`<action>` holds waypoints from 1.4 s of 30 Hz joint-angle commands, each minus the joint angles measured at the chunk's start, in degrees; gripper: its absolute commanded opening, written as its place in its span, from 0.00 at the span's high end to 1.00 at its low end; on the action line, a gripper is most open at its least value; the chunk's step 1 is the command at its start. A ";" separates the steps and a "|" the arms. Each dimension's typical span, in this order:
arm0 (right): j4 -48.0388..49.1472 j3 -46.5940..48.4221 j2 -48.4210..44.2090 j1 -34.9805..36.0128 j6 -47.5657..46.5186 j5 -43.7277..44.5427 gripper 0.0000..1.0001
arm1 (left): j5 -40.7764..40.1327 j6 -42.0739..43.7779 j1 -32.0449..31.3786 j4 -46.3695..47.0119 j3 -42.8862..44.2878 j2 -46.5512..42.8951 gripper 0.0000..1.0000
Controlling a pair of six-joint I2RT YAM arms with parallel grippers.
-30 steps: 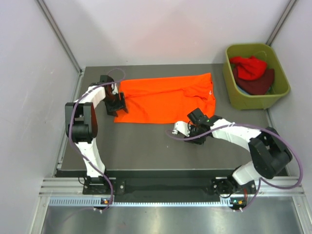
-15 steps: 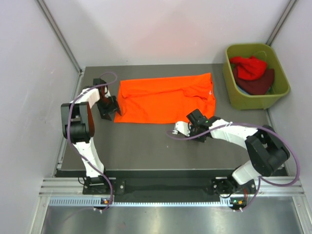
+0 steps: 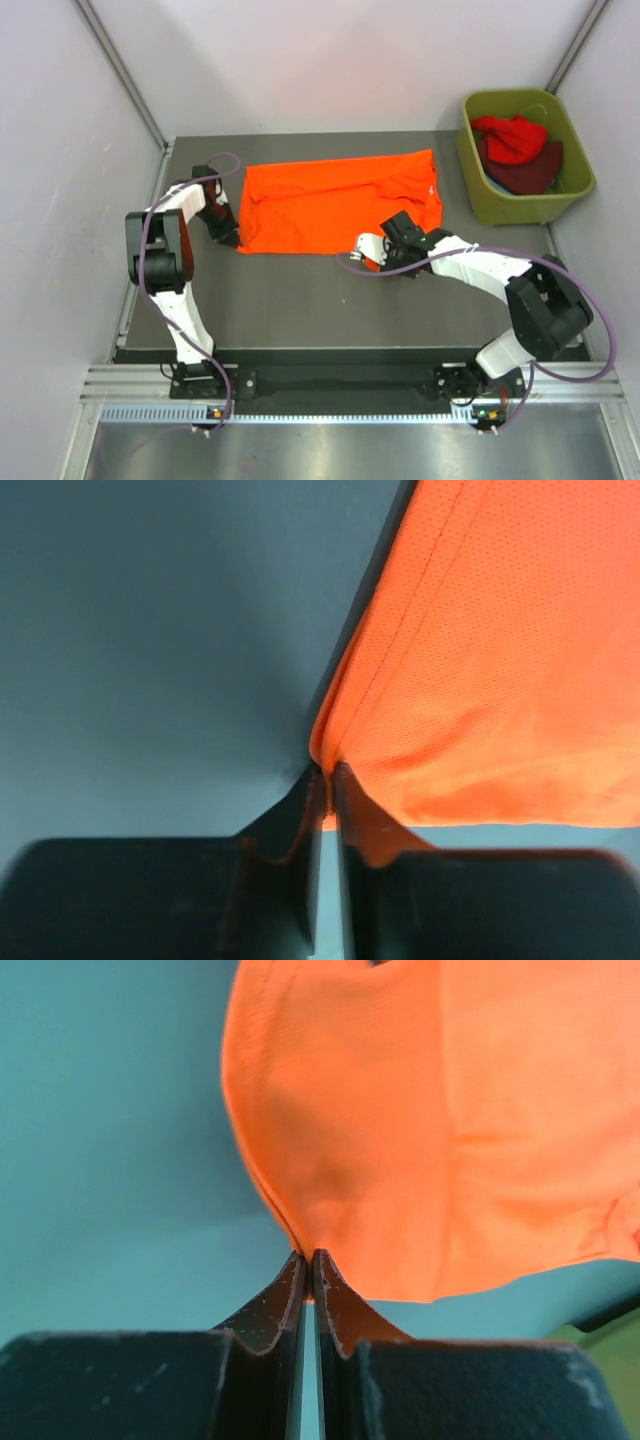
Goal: Fold and stack the t-shirts
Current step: Fold the tshirt
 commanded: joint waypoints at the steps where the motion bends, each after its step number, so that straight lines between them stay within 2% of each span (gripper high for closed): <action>1: 0.76 3.09 0.23 -0.63 0.44 0.78 0.97 | 0.16 -0.64 0.41 -1.01 -1.72 -1.10 0.91; 2: 0.84 3.18 0.40 -0.72 0.53 1.05 0.98 | 0.08 -0.73 0.41 -1.10 -1.81 -1.53 1.00; 8: -0.20 5.81 -0.39 -2.82 0.18 2.72 1.00 | 0.69 -0.46 1.02 -2.59 1.96 -3.12 1.00; 16: -1.97 13.98 0.66 -8.54 -1.66 4.30 1.00 | 6.66 -0.81 1.55 -3.21 7.94 -4.18 1.00; 26: 1.90 24.35 8.31 -12.14 -2.55 6.15 1.00 | 12.55 -0.46 1.55 -1.02 19.35 4.16 1.00; 31: 3.91 29.28 12.09 -13.81 -2.37 7.20 1.00 | 11.50 -1.43 1.46 0.83 24.29 7.59 1.00; 42: 8.66 38.33 20.87 -17.60 -2.64 9.48 1.00 | 8.87 -1.78 1.46 3.38 28.69 10.94 1.00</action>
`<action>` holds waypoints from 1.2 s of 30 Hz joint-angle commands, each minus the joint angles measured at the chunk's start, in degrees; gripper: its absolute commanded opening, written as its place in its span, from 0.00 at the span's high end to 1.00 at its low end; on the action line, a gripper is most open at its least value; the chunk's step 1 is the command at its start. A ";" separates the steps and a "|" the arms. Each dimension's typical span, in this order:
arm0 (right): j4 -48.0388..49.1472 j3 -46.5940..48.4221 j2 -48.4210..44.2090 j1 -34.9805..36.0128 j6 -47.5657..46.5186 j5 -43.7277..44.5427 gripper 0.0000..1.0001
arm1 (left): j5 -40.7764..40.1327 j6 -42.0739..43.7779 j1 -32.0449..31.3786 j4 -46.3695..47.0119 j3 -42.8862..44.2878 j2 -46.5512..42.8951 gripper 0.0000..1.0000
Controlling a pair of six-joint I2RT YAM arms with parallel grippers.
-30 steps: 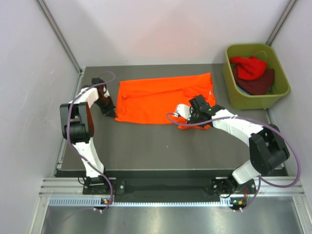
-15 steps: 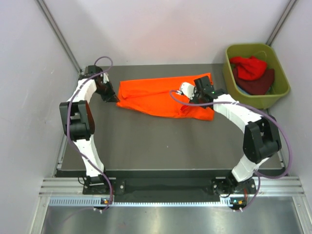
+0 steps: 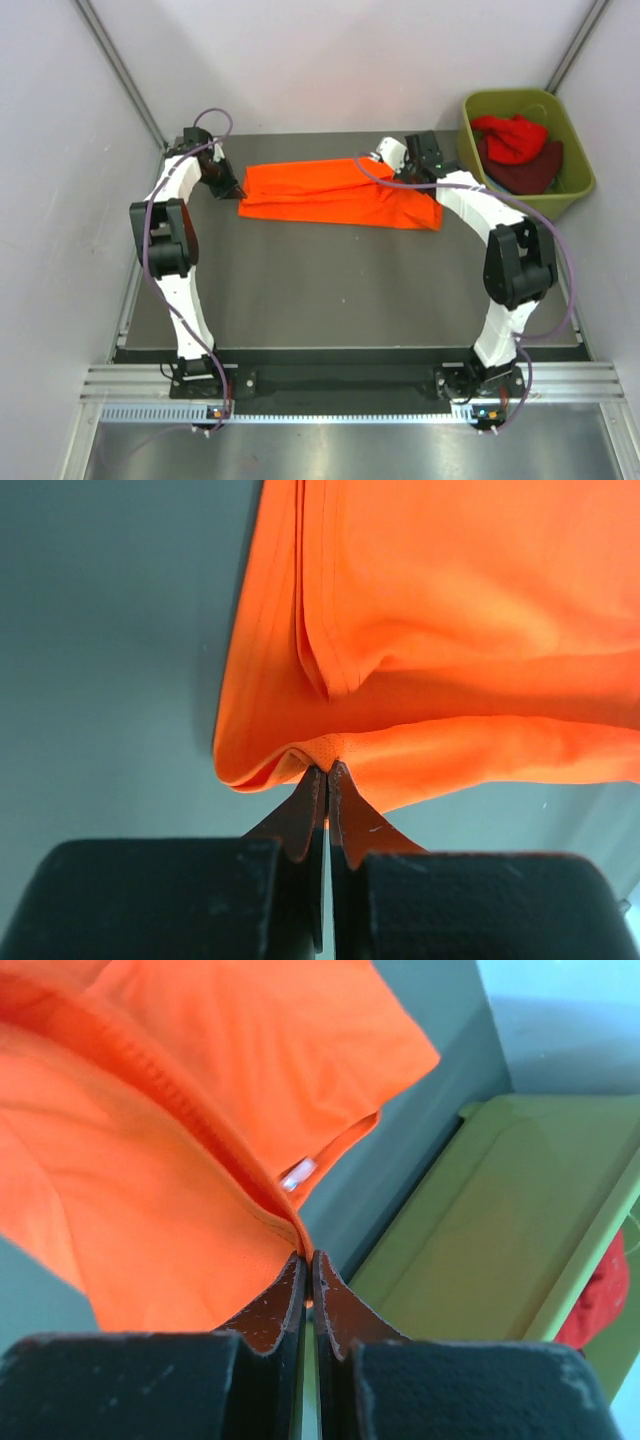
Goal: Fold and stack the t-shirts
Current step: Fold the tshirt
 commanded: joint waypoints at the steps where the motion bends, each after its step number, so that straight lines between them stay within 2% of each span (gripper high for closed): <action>1: 4.10 5.28 3.50 -1.20 -0.52 1.68 1.00 | -1.13 -0.05 0.35 2.81 4.12 1.04 1.00; 10: 3.13 21.62 16.95 -1.38 -1.74 1.51 1.00 | -2.79 -0.05 0.17 3.60 5.71 3.06 1.00; 18: 2.43 27.79 23.81 -1.38 -2.45 1.95 1.00 | -4.90 -0.14 0.26 4.22 5.97 4.29 0.99; 21: 2.61 28.67 24.60 -1.38 -2.01 2.73 1.00 | -6.49 0.29 0.35 3.96 6.94 3.77 0.32; 25: 2.87 28.23 23.99 -1.38 -0.96 2.74 1.00 | -3.77 1.44 1.40 4.57 7.99 0.17 0.22; 28: 3.75 26.57 23.64 -1.38 -0.60 3.44 1.00 | 0.01 0.74 1.58 5.27 7.12 -1.67 0.24; 30: 4.27 26.12 23.81 -1.38 -0.34 3.70 1.00 | 5.62 -0.40 1.58 6.33 5.54 -2.64 0.28; 34: 4.36 26.12 24.08 -1.47 0.36 3.70 1.00 | 11.70 -2.95 0.62 7.56 -0.86 -3.70 0.48; 36: 4.45 26.47 24.25 -1.47 0.36 3.79 1.00 | 13.19 -3.48 0.26 7.47 -3.41 -3.62 0.72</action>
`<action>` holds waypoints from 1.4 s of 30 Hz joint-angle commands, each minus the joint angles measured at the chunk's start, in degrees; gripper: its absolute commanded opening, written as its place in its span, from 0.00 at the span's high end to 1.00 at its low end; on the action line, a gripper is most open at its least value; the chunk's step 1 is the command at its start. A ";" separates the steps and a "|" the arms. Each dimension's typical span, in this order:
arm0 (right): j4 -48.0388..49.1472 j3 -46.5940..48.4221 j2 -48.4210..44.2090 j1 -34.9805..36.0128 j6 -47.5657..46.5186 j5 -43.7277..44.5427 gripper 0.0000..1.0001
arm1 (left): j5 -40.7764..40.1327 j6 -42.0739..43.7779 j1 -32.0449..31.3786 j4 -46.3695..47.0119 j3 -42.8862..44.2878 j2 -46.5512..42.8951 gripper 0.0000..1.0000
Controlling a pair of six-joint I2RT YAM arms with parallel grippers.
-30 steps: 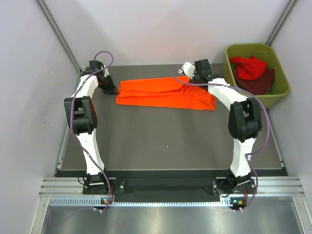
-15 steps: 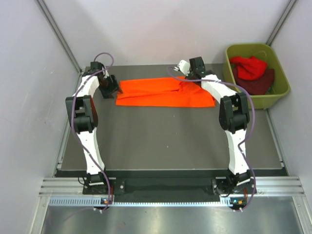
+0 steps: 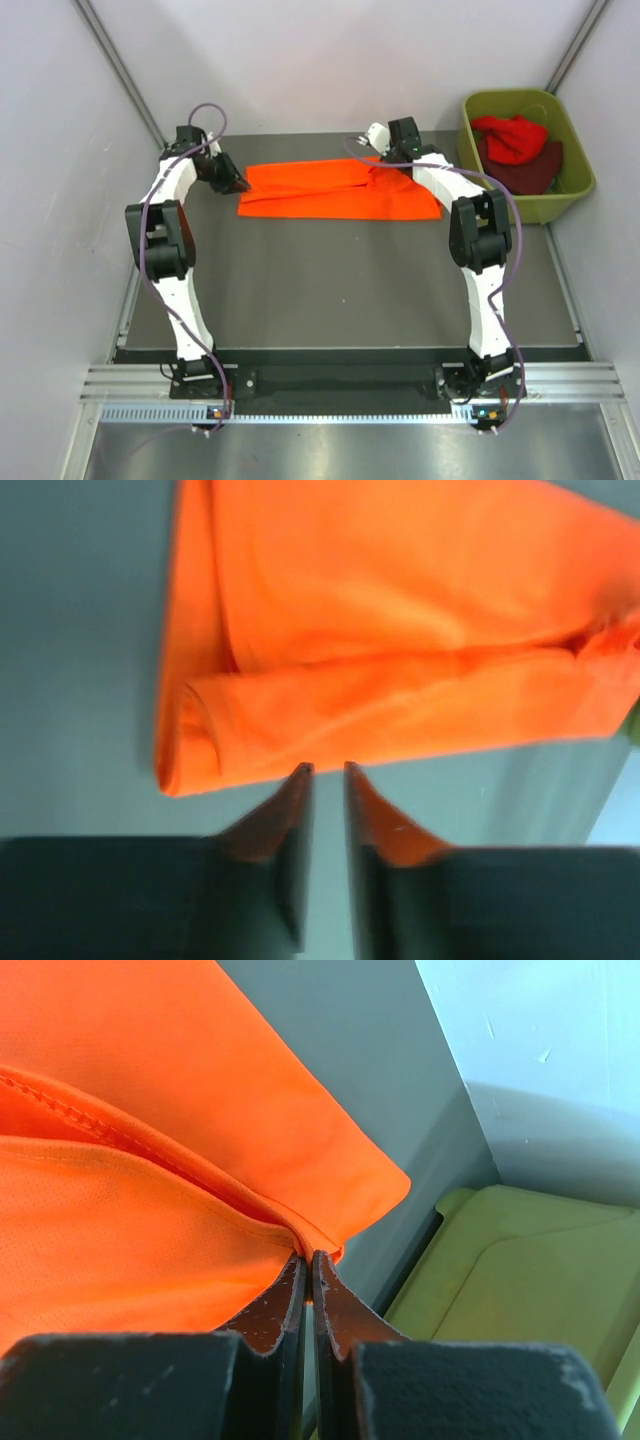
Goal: Fold and stack the t-shirts
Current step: Fold the tshirt
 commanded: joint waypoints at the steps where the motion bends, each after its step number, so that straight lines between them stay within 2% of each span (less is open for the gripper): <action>1: 2.42 1.34 -0.49 -0.44 1.06 1.30 1.00 | 6.38 -1.49 -1.47 1.99 -4.30 -2.50 0.80; 2: 2.51 1.43 -0.49 -0.35 0.98 1.21 1.00 | 6.38 -2.02 -1.56 1.90 -4.92 -2.41 0.93; 3: 2.68 1.34 -0.49 -0.44 0.80 1.13 1.00 | 6.47 -2.11 -1.82 1.99 -5.79 -1.89 0.99; 4: 2.68 1.51 -0.49 -0.44 0.80 1.21 1.00 | 6.47 -2.28 -2.08 1.99 -6.06 -1.62 1.00; 11: 2.95 1.17 -0.75 -0.53 1.15 1.21 1.00 | 4.54 -1.93 -2.61 1.72 -4.23 1.28 1.00; 22: 2.86 0.99 -0.58 -0.44 2.12 1.74 1.00 | -2.05 1.58 -2.88 1.90 6.50 10.42 1.00; 30: 2.77 0.99 -0.31 -0.44 3.00 2.09 1.00 | -4.87 1.85 -4.02 6.81 16.15 15.51 1.00; 35: 2.60 0.90 -0.31 -0.44 2.73 2.27 1.00 | -5.83 1.93 -4.37 8.40 20.30 15.52 1.00; 42: 2.68 0.46 -0.75 -0.44 2.82 2.36 1.00 | -2.50 3.78 -3.58 5.33 16.26 9.55 1.00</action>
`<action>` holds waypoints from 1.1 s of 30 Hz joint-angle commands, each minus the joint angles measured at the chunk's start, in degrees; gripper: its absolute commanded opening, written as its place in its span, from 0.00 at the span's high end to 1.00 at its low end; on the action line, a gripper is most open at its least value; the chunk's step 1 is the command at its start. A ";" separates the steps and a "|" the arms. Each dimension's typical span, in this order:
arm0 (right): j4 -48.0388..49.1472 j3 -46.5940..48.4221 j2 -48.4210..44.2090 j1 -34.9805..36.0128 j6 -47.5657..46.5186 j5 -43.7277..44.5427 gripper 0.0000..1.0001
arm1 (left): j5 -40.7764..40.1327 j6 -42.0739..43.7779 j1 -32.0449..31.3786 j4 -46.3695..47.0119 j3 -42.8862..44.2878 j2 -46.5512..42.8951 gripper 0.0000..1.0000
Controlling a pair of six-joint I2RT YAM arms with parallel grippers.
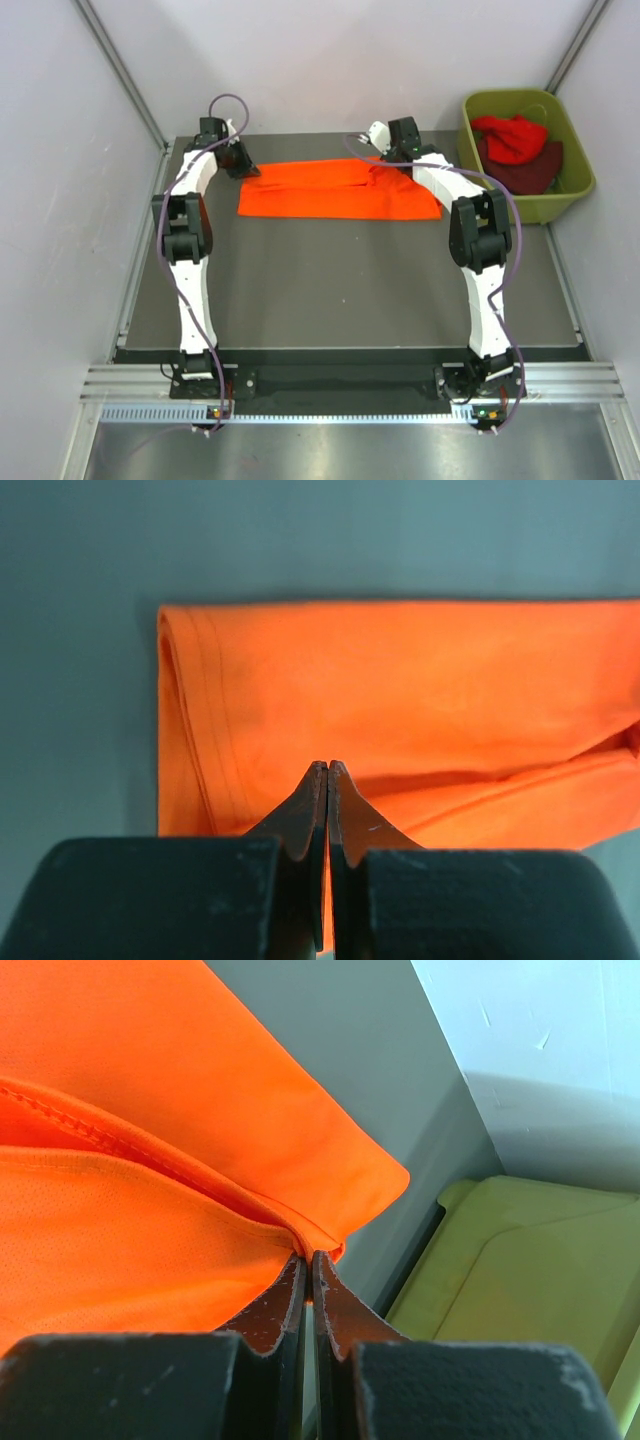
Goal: Fold and stack the t-shirts
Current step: Fold the tshirt
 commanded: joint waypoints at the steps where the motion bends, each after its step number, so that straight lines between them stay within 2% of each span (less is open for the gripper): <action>1: 2.20 0.42 -0.75 -0.44 0.88 1.46 1.00 | 2.57 1.64 0.79 -0.51 -2.10 -7.59 1.00; 7: 2.47 0.86 0.30 -0.44 1.31 1.29 1.00 | 5.21 0.59 0.97 -3.94 -11.85 -15.85 1.00; 13: 2.64 2.35 2.06 -0.44 1.58 1.37 1.00 | 6.62 -0.65 0.88 -3.94 -17.84 -14.20 1.00; 33: 3.95 2.70 3.20 -0.53 1.58 2.60 1.00 | -0.76 1.55 0.35 -0.51 -4.92 -1.27 1.00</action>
